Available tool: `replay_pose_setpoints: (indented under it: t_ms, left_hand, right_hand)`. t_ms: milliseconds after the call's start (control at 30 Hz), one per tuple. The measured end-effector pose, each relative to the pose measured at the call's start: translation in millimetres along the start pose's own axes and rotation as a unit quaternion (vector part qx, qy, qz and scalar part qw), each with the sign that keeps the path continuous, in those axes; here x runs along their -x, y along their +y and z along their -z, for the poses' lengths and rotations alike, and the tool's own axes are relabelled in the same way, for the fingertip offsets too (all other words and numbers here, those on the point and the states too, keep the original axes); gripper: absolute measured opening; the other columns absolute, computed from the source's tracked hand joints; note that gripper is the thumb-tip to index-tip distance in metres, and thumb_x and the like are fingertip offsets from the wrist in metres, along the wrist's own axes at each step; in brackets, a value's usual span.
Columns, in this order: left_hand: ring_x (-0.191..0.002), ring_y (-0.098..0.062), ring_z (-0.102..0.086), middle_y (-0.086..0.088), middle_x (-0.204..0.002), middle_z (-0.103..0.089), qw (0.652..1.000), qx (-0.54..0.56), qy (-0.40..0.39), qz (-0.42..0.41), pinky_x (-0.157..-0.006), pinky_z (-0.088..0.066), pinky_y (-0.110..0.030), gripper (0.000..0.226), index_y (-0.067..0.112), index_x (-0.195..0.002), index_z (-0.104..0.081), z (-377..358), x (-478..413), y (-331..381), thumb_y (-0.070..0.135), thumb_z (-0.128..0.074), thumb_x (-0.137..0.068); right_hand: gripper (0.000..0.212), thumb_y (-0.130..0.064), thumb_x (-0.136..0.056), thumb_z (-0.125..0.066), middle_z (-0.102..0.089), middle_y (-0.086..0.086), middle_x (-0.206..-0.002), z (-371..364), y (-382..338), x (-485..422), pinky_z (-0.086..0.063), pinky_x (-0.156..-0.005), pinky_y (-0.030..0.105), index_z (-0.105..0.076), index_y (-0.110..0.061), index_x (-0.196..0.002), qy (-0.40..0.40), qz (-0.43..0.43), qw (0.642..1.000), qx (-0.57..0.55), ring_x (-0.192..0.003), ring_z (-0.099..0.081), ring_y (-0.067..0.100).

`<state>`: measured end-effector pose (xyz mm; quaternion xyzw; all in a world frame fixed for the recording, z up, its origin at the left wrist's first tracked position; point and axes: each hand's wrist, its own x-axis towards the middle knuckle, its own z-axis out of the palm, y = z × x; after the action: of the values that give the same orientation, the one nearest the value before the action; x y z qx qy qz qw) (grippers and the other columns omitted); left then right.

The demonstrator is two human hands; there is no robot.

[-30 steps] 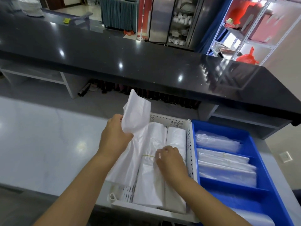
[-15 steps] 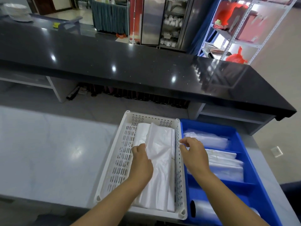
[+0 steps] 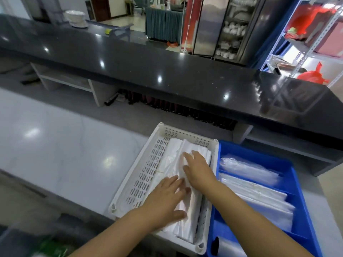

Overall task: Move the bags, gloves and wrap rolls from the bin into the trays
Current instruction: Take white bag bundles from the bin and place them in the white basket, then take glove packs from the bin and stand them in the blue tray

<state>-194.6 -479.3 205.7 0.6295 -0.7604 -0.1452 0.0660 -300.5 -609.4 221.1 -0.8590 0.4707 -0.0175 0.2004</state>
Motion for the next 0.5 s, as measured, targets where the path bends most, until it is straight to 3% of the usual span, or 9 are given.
replay_pose_setpoints:
  t_ms: [67, 200, 333, 500]
  left_hand:
    - [-0.144, -0.017, 0.002, 0.0, -0.158, -0.005, 1.0, 0.009, -0.015, 0.016, -0.107, 0.008, -0.03, 0.069, 0.035, -0.143, -0.021, 1.1, 4.1, -1.7, 0.051, -0.053, -0.085]
    - [-0.143, -0.013, -0.004, 0.007, -0.157, -0.011, 0.996, 0.047, -0.034, 0.063, -0.111, -0.002, -0.029, 0.07, 0.038, -0.142, -0.026, 9.4, 19.8, -8.1, 0.045, -0.06, -0.081]
    - [-0.132, -0.014, -0.029, 0.008, -0.148, -0.034, 0.992, 0.071, -0.019, 0.107, -0.107, -0.025, -0.029, 0.056, 0.034, -0.134, -0.043, 24.2, 49.2, -13.4, 0.03, -0.061, -0.08]
    - [-0.116, -0.016, -0.044, 0.007, -0.128, -0.053, 0.971, 0.044, 0.082, 0.22, -0.099, -0.037, -0.033, 0.038, 0.032, -0.128, -0.051, 54.5, 103.7, -37.8, 0.024, -0.049, -0.09]
  right_hand:
    - [0.052, -0.03, -0.1, -0.032, -0.008, 0.016, -0.157, -6.3, -0.7, -13.3, -0.008, -0.117, 0.042, -0.013, -0.021, -0.148, -0.024, 0.013, 0.998, 0.064, -0.144, -0.004, 0.03]
    - [0.054, -0.033, -0.1, -0.029, -0.015, 0.017, -0.155, -10.0, 2.8, -29.5, -0.007, -0.118, 0.044, -0.011, -0.016, -0.148, 0.006, 0.035, 0.995, 0.098, -0.143, -0.01, 0.029]
    - [0.046, -0.026, -0.097, -0.035, -0.037, 0.014, -0.146, -10.9, -7.4, -27.1, -0.022, -0.113, 0.04, -0.03, -0.011, -0.141, 0.096, 0.07, 0.987, 0.106, -0.133, -0.032, 0.029]
    - [0.034, -0.019, -0.09, -0.049, -0.06, 0.008, -0.119, -5.0, -69.8, -9.4, -0.045, -0.083, 0.038, -0.051, -0.012, -0.123, 0.145, 0.188, 0.967, 0.096, -0.103, -0.054, 0.028]
